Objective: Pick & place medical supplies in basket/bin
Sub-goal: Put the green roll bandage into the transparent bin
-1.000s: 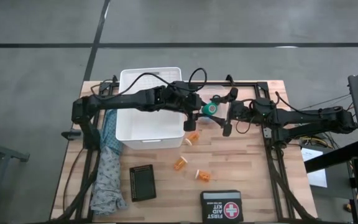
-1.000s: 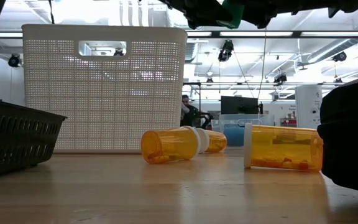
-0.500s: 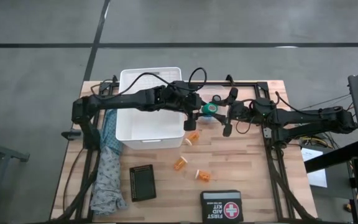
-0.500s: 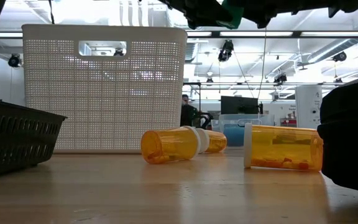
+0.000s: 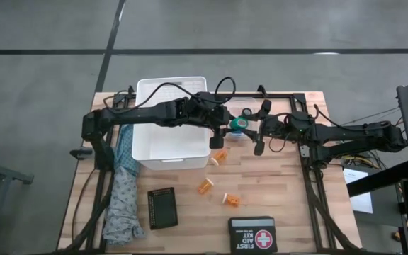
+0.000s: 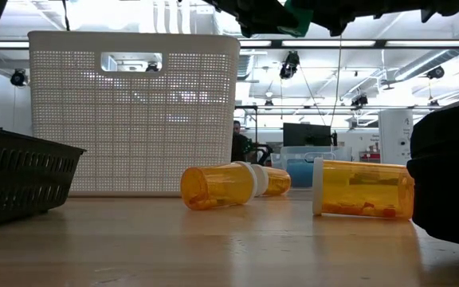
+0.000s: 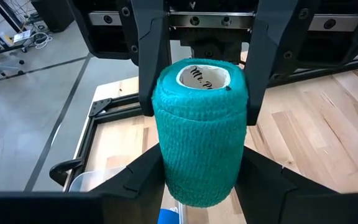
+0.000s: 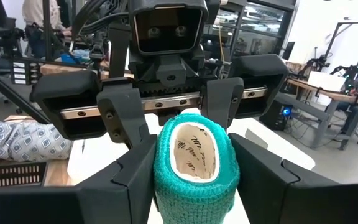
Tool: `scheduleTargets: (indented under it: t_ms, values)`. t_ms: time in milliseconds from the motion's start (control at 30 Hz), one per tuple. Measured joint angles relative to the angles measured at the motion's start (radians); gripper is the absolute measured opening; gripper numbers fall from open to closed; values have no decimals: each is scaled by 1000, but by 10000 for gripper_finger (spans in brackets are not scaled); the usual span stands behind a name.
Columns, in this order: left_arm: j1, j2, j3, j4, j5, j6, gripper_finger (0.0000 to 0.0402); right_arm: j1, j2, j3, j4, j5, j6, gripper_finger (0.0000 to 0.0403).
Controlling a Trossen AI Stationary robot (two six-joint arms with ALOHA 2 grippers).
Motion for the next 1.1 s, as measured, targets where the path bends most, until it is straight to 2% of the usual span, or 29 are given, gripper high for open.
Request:
scheduleTargets:
  t_ms: [233, 733, 1100]
  values:
    - [0, 0, 0, 10, 0, 1, 183, 0, -1, 0, 1, 1, -2, 184]
    - [-1, 0, 0, 36, 1, 0, 275, -1, 1, 0, -4, 1, -1, 183]
    - [-1, 0, 0, 31, 0, -1, 280, 0, 1, 0, -2, 1, -2, 183]
